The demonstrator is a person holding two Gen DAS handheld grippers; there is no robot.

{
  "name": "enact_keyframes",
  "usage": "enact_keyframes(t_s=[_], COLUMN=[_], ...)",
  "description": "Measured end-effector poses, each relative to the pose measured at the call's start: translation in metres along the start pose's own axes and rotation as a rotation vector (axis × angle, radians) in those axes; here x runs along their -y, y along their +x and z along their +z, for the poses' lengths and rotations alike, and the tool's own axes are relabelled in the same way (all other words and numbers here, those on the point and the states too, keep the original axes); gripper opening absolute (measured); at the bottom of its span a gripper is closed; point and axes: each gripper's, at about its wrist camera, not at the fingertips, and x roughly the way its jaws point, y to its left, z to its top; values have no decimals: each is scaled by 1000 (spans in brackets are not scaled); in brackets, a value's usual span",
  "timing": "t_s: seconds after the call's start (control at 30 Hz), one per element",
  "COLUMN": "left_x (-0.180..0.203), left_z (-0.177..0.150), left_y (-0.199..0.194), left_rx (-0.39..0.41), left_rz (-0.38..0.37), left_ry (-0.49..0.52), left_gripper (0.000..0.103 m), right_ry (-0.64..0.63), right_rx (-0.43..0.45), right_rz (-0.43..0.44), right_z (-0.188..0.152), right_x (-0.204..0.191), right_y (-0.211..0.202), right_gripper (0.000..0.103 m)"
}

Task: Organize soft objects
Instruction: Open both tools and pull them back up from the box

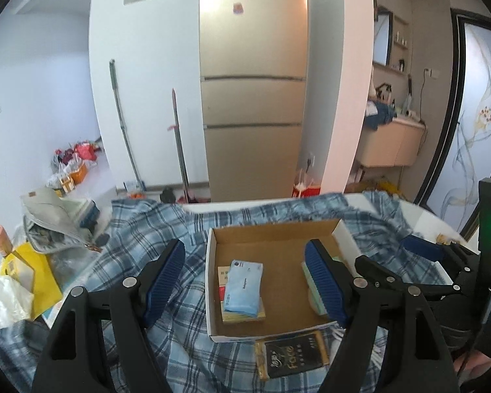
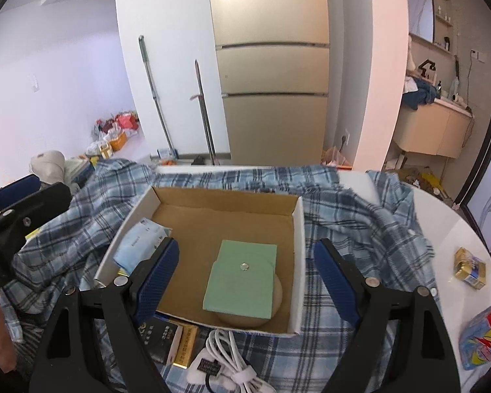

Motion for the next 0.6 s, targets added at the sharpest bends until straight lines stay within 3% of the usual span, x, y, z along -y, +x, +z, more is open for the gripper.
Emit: enact_keyframes(t_s=[0.2,0.3,0.6], left_x=[8,13,19], left_z=[-3,-5,-20], left_y=[-44,-61,-95], left_rx=[70,97,169], left_rz=[-30,-39,-69], left_ry=[-1,8,0], left_gripper=[78,85,87], right_ry=[0,-1,-52], right_rx=[72,110,251], right_rz=[2,7,9], right_z=[2,1,-13], right_x=[3,5,2], right_y=[-44,-65,-106], right_gripper=[84,84,98])
